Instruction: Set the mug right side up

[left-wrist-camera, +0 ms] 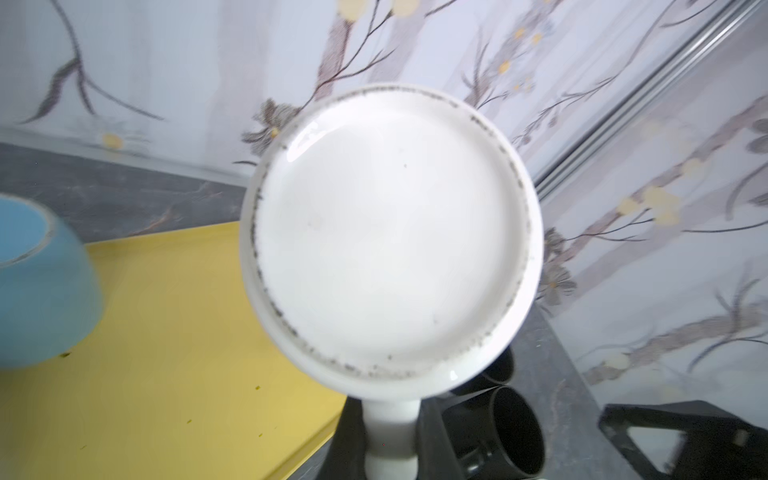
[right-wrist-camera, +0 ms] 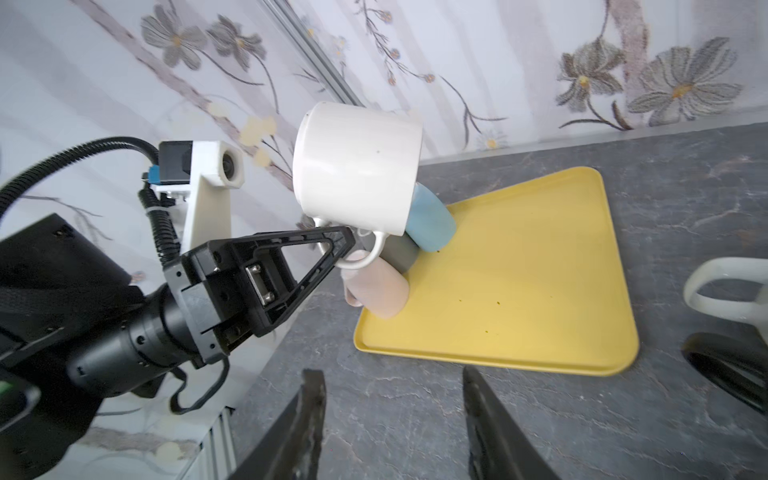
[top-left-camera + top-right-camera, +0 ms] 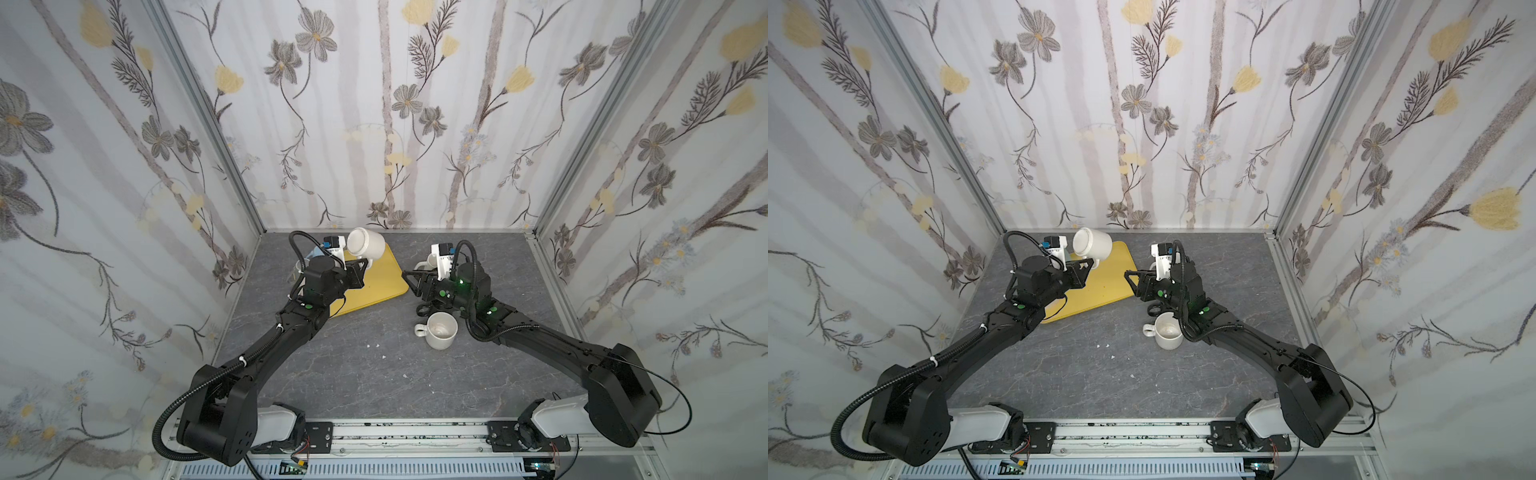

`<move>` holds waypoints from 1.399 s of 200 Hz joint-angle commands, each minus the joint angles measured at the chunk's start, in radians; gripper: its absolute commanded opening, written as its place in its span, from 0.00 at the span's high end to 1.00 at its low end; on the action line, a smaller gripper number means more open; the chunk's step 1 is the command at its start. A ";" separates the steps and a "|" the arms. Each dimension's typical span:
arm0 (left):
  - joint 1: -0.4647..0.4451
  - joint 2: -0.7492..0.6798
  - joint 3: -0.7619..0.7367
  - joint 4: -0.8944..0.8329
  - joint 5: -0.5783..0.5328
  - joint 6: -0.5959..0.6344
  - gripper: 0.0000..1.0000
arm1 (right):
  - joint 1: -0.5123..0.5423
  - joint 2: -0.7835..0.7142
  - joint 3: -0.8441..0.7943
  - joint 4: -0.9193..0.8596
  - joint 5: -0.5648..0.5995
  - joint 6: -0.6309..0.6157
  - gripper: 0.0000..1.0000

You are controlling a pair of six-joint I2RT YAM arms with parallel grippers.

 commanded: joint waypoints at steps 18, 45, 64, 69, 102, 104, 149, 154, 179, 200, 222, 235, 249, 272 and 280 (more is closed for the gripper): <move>-0.028 -0.066 -0.014 0.388 0.130 -0.174 1.00 | -0.020 0.000 0.007 0.326 -0.166 0.151 0.47; -0.058 -0.081 0.001 0.448 0.153 -0.226 1.00 | -0.020 0.033 0.049 0.427 -0.234 0.210 0.47; -0.084 -0.078 0.015 0.482 0.176 -0.254 1.00 | -0.020 0.066 0.074 0.513 -0.285 0.253 0.47; -0.093 -0.076 0.019 0.492 0.182 -0.259 1.00 | -0.020 0.073 0.077 0.539 -0.291 0.266 0.47; -0.138 -0.062 0.040 0.537 0.219 -0.289 1.00 | -0.023 0.106 0.100 0.640 -0.312 0.336 0.49; -0.140 -0.061 0.040 0.538 0.221 -0.290 1.00 | -0.023 0.107 0.102 0.641 -0.311 0.338 0.49; -0.161 -0.058 0.035 0.569 0.239 -0.308 1.00 | -0.039 0.125 0.101 0.730 -0.320 0.396 0.69; -0.160 -0.058 0.032 0.579 0.240 -0.315 1.00 | -0.040 0.126 0.100 0.739 -0.320 0.402 0.71; -0.160 -0.056 0.026 0.613 0.252 -0.337 1.00 | -0.048 0.140 0.093 0.806 -0.328 0.447 0.76; -0.160 -0.058 0.022 0.616 0.252 -0.338 1.00 | -0.051 0.154 0.092 0.848 -0.332 0.481 0.76; -0.161 -0.059 0.020 0.616 0.257 -0.336 1.00 | -0.056 0.159 0.095 0.841 -0.334 0.490 0.82; -0.161 -0.058 0.021 0.617 0.268 -0.341 1.00 | -0.058 0.159 0.097 0.826 -0.336 0.488 0.91; -0.162 -0.050 0.026 0.618 0.290 -0.347 1.00 | -0.060 0.161 0.098 0.834 -0.343 0.490 0.99; -0.162 -0.033 0.044 0.616 0.339 -0.368 1.00 | -0.060 0.173 0.116 0.866 -0.373 0.502 1.00; -0.164 -0.009 0.050 0.619 0.351 -0.376 1.00 | -0.060 0.179 0.123 0.883 -0.387 0.511 0.95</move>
